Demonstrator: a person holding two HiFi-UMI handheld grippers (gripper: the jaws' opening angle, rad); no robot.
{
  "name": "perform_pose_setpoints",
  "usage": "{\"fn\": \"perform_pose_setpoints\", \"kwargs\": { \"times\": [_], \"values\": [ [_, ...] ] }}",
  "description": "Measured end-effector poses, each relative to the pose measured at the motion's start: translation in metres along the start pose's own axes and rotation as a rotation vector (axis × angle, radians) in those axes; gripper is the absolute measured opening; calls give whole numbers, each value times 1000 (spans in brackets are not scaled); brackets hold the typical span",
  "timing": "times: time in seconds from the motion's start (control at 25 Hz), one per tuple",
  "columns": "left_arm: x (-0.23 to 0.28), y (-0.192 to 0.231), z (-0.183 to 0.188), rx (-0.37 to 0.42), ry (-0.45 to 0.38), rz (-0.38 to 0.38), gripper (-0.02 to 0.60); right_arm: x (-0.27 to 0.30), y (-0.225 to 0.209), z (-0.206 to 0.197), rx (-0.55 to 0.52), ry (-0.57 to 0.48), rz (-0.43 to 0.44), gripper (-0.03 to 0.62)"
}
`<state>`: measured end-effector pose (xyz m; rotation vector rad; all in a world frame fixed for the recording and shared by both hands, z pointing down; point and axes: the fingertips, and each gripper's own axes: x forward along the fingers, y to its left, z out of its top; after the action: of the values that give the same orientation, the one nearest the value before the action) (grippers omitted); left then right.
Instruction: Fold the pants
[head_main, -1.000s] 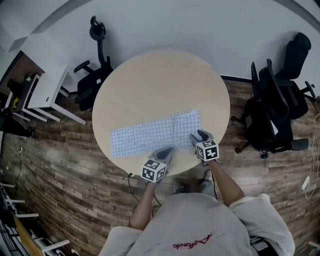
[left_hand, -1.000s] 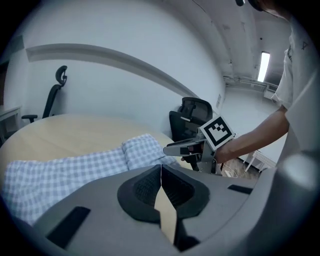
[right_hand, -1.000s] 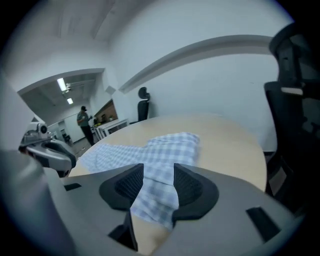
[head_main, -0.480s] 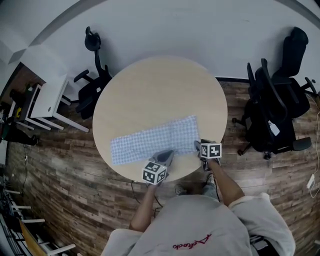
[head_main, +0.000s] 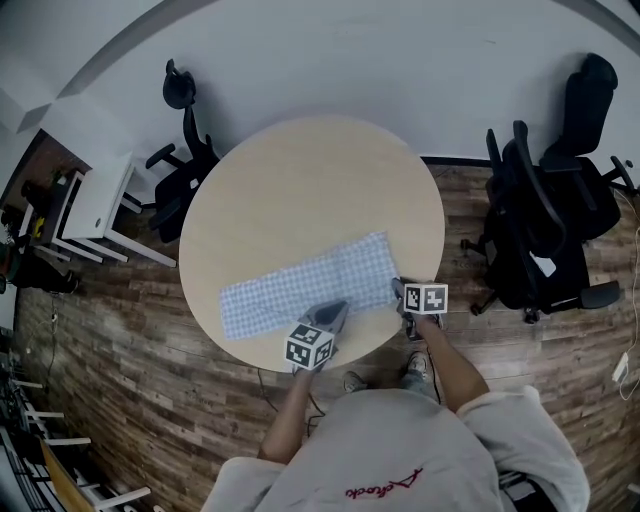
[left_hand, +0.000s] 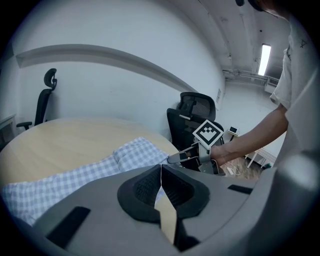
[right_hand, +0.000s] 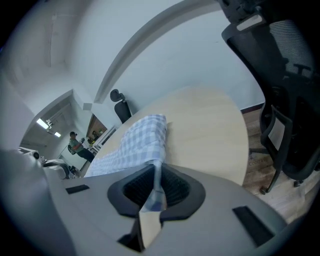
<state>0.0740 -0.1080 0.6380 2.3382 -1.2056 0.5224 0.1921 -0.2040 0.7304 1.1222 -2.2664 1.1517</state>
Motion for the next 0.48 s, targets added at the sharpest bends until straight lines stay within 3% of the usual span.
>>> {"fn": "perform_pose_setpoints", "kwargs": {
  "times": [0.32,0.48],
  "values": [
    [43,-30,19,27,7,-48,32,-39,-78,44,11,-78,-95,61],
    [52,-41,22,34,10,-65,32,-52,-86,54,-68,-99,-103,61]
  ]
}}
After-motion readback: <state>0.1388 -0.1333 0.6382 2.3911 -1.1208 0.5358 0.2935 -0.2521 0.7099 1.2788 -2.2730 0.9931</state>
